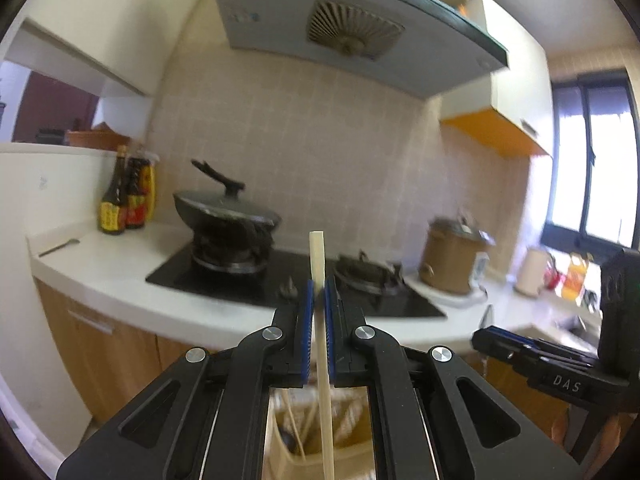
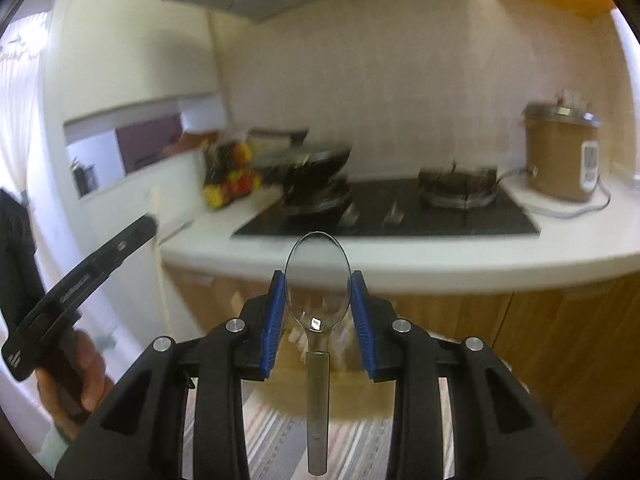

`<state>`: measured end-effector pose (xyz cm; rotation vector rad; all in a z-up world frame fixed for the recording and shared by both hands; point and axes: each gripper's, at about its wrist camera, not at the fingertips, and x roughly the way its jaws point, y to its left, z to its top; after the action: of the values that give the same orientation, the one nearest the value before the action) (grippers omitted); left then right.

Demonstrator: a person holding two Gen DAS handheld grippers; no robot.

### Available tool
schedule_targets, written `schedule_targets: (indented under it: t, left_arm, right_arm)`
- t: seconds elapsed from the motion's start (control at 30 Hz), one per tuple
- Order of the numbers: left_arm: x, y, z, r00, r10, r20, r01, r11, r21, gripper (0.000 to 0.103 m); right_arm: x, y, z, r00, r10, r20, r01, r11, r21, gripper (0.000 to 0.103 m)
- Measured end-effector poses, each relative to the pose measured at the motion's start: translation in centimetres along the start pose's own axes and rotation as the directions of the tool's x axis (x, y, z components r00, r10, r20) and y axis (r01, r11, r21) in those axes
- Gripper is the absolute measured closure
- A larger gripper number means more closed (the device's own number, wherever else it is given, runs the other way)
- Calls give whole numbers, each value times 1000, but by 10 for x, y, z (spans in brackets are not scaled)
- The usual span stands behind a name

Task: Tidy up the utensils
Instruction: 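Lift the chopstick and spoon into the tan holder and open both tools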

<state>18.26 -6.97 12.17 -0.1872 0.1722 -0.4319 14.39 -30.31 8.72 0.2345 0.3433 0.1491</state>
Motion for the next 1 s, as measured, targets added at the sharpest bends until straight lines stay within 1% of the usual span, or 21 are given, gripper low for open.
schedule_targets:
  t: [0.1,0.17,0.23,0.3,0.4,0.53,0.67,0.8,1.0]
  left_arm:
    - [16,5,4,998,35,43,-35,999,-17,100]
    - [26,5,2,997,45,56,-44,999,-23,100]
    - [35,8,-2,995,63,72,-61,998,-19,100]
    - [41,8,-8,994,71,84,-70,997,-16,100]
    - [50,9,-17,993,61,99,-60,998,-11,100]
    - [59,10,-31,993,63,104,-62,998,-16,100]
    - [68,10,-43,989,100,108,-101,995,-2,100]
    - [69,10,-52,986,120,117,-122,993,9,100]
    - [66,12,-63,989,117,92,-119,993,14,99]
  right_arm:
    - [20,-12,16,997,-37,60,36,999,15,73]
    - [27,-20,20,995,-50,85,49,999,21,73]
    - [33,-26,24,988,-80,133,78,997,20,73]
    - [40,-31,21,984,-95,154,94,995,17,73]
    - [55,-37,14,986,-88,139,88,996,7,73]
    - [63,-35,-2,982,-112,150,117,993,-27,73]
    - [71,-34,-16,981,-126,147,135,989,-55,73]
    - [79,-36,-28,984,-123,128,132,989,-68,73]
    - [78,-37,-36,987,-116,108,123,990,-64,73]
